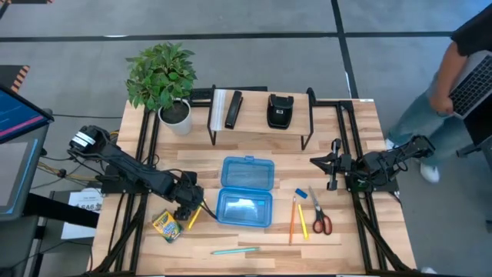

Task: Pack school essentials
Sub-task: Put the green sticky notes into the blue supply box

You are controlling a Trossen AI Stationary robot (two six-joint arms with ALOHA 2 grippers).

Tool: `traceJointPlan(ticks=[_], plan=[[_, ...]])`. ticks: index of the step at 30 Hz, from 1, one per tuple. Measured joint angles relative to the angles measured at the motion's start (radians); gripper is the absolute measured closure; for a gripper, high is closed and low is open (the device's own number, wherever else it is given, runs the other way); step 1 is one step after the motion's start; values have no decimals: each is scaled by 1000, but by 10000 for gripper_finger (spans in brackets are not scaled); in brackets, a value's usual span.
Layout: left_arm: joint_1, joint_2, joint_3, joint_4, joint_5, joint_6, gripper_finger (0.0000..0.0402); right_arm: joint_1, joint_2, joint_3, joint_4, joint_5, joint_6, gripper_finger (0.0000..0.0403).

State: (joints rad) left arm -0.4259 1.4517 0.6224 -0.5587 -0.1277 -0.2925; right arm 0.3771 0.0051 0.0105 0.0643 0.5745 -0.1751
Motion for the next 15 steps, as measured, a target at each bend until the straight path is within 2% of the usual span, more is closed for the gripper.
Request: traceJointPlan(ticks=[15], plan=[[1,3,58,-68,33,19,230,0,0,0,0,0,0,360]])
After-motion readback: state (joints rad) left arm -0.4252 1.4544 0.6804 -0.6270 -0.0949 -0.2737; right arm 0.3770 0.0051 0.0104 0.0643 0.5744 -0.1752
